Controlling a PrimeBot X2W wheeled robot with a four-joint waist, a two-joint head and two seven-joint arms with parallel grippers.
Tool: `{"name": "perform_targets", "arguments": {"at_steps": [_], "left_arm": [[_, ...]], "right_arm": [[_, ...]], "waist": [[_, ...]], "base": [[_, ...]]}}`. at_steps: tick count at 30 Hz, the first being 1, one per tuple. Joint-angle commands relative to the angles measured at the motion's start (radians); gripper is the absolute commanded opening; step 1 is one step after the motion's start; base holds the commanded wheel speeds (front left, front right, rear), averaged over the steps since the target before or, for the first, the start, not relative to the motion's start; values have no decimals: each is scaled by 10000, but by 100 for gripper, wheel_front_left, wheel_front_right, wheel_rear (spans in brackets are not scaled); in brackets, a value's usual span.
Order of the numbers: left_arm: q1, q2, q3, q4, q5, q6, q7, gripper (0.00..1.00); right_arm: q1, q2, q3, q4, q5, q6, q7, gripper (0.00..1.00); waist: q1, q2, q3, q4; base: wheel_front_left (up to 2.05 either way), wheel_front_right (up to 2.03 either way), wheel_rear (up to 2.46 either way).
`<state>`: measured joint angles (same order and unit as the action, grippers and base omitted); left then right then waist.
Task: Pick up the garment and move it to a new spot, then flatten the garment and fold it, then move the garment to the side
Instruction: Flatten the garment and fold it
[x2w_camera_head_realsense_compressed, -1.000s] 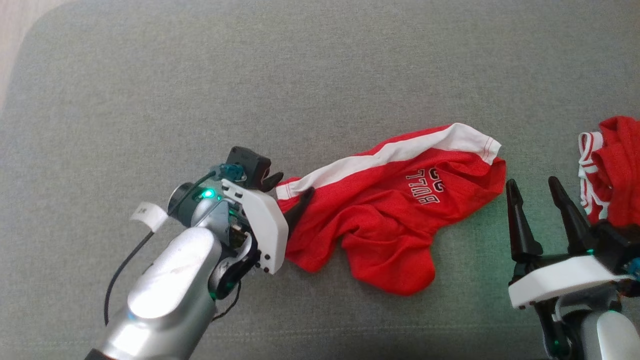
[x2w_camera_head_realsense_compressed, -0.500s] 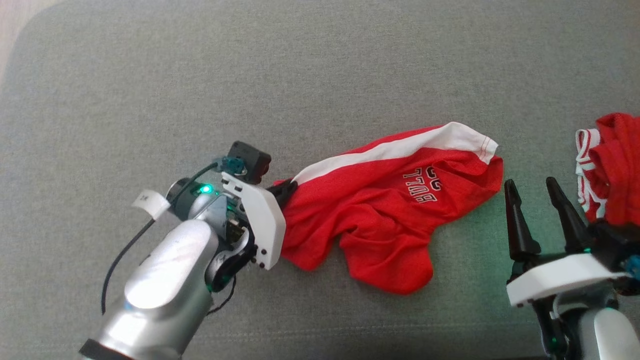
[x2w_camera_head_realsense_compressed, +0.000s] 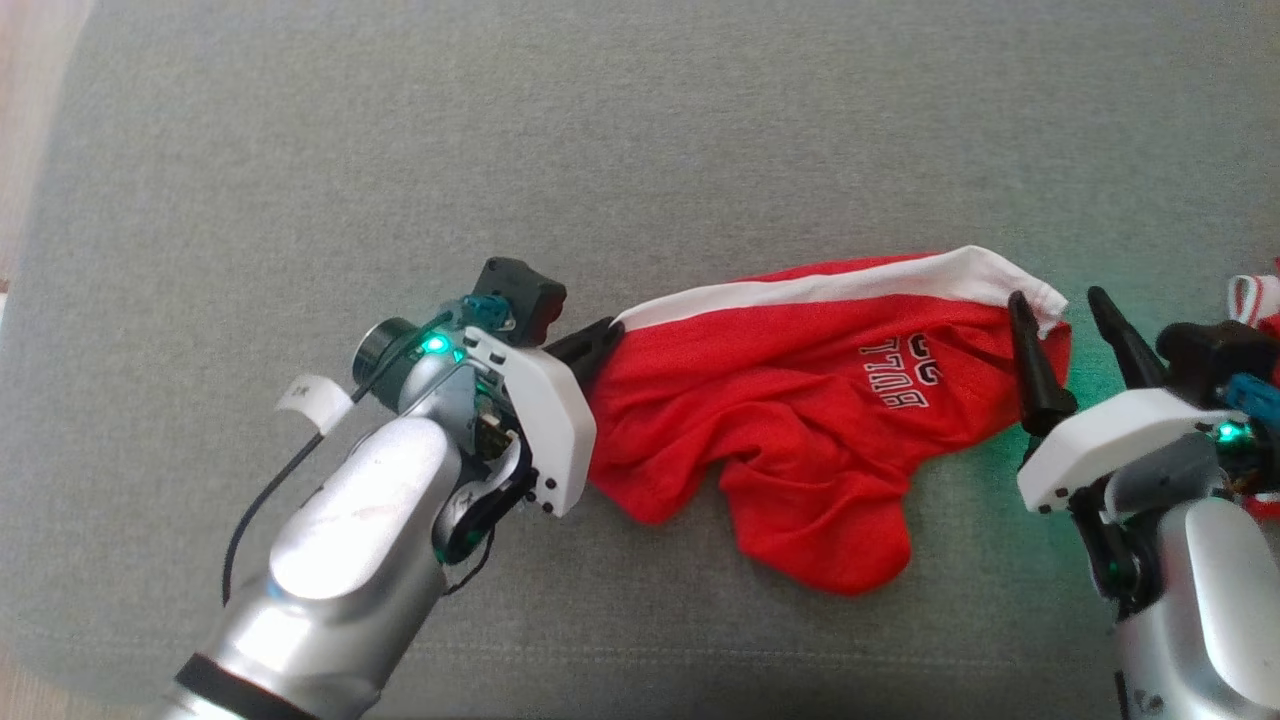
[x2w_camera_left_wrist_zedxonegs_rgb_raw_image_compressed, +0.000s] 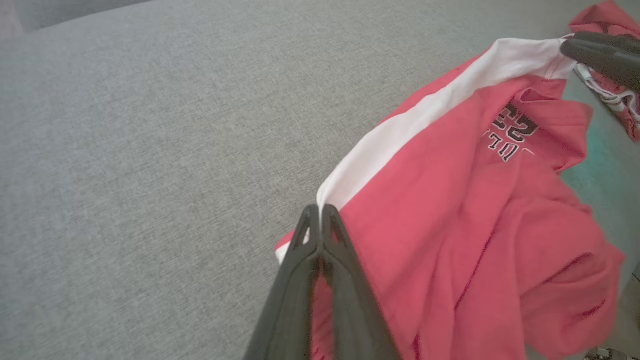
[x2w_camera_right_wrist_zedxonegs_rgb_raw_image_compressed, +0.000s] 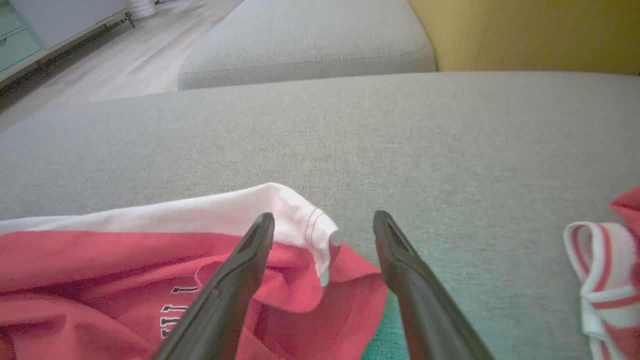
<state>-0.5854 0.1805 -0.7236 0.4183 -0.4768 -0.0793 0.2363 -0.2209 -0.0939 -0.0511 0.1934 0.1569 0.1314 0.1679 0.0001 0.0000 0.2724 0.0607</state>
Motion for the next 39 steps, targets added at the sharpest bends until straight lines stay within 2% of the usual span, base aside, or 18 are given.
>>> {"name": "perform_targets", "arguments": {"at_steps": [1,3,4,5,10,15,16,20,26,34,39], "left_arm": [[-525,138,332,-298,71,-3,-177,0],[-559,131,338,-272,81,-4,-323,0],[-568,135,344,-275,103,2,-440,0],[-573,146,349,-273,127,10,-550,0],[-576,314,484,-511,353,206,-1346,0],[-545,743,764,-1407,637,580,-1983,0],[-545,743,764,-1407,637,580,-1983,0],[-643,1191,989,-2429,844,850,-1986,0],[-842,1756,1454,-4018,641,1043,-1375,0],[-924,2168,2081,-5067,452,1542,-937,0],[-1107,2175,2264,-5059,281,1584,-939,0]], "right_arm": [[-355,-133,229,-129,50,-7,40,100],[-500,-175,347,96,174,-7,83,100],[-551,-201,411,182,236,-7,89,40],[-592,-238,459,223,261,-7,51,0],[-694,-374,575,-303,341,-7,-541,0],[-799,-628,669,-1675,373,-7,-770,0],[-799,-628,669,-1675,373,-7,-770,0],[-957,-845,685,-3028,364,-7,-464,0],[-1443,-939,562,-4378,480,-7,324,0],[-1840,-949,447,-4920,768,-7,816,0],[-2217,-942,487,-4633,1088,-7,984,0]], "waist": [[-1,0,107,125],[-1,0,141,153],[-1,0,147,160],[-1,0,150,165],[-1,0,-78,109],[-1,0,-660,11],[-1,0,-660,11],[-1,0,-1153,-12],[-1,0,-1778,-138],[-1,0,-2264,-259],[-1,0,-2234,-304]], "base": [[0,0,0],[0,0,0],[0,0,0],[0,0,0],[0,0,0],[0,0,0],[0,0,0],[0,0,0],[0,0,0],[0,0,0],[0,0,0]]}}
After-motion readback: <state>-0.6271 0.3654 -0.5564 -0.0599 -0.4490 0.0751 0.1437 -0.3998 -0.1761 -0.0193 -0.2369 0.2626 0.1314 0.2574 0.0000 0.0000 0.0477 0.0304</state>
